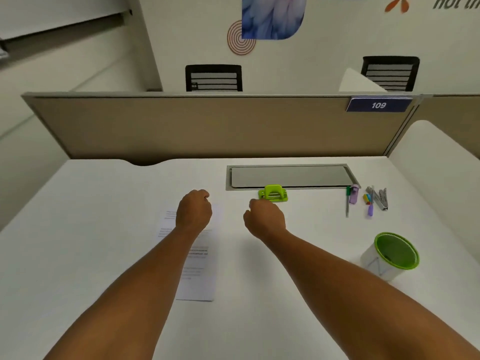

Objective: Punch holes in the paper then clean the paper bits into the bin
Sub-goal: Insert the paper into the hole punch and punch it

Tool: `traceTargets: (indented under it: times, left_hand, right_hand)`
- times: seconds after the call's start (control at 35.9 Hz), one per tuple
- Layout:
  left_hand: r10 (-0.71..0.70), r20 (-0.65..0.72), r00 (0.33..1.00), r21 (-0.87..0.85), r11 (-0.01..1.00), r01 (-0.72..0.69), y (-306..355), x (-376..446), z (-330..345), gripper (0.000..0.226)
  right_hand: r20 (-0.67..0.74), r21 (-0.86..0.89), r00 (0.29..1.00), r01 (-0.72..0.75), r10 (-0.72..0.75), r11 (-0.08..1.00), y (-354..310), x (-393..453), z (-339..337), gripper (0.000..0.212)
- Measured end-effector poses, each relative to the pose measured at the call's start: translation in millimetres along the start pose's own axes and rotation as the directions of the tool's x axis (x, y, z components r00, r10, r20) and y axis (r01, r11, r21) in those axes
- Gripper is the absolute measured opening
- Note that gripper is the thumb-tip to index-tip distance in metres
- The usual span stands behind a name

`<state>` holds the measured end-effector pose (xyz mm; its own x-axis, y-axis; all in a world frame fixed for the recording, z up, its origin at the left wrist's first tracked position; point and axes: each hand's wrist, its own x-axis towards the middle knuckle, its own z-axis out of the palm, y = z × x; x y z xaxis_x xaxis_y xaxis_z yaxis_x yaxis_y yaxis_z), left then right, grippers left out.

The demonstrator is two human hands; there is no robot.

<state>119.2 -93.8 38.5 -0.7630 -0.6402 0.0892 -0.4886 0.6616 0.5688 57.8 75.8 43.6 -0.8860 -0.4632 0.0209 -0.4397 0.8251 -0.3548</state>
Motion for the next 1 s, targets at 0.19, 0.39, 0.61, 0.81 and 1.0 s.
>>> traceTargets:
  times: [0.19,0.39,0.61,0.81,1.0]
  left_hand:
    - [-0.068,-0.034,0.997,0.036,0.997,0.069,-67,-7,-24,0.032]
    - [-0.188,-0.006,0.982,0.1,0.977,0.188,-122,-12,-39,0.034]
    - [-0.35,0.122,0.929,0.262,0.914,0.31,-151,-16,-41,0.041]
    - [-0.5,0.186,0.846,0.237,0.858,0.455,-166,-16,-37,0.059]
    - [-0.465,0.232,0.854,0.184,0.883,0.431,-176,-14,-34,0.064]
  right_hand:
    - [0.141,0.06,0.987,-0.092,0.083,0.994,-38,-11,29,0.015]
    - [0.256,0.112,0.948,-0.225,0.191,0.968,-59,-15,50,0.025]
    - [0.334,0.145,0.895,-0.36,0.296,0.922,-69,-16,67,0.021]
    - [0.348,0.273,0.87,-0.451,0.35,0.85,-83,-16,79,0.015]
    - [0.348,0.368,0.831,-0.548,0.435,0.751,-90,-16,86,0.015]
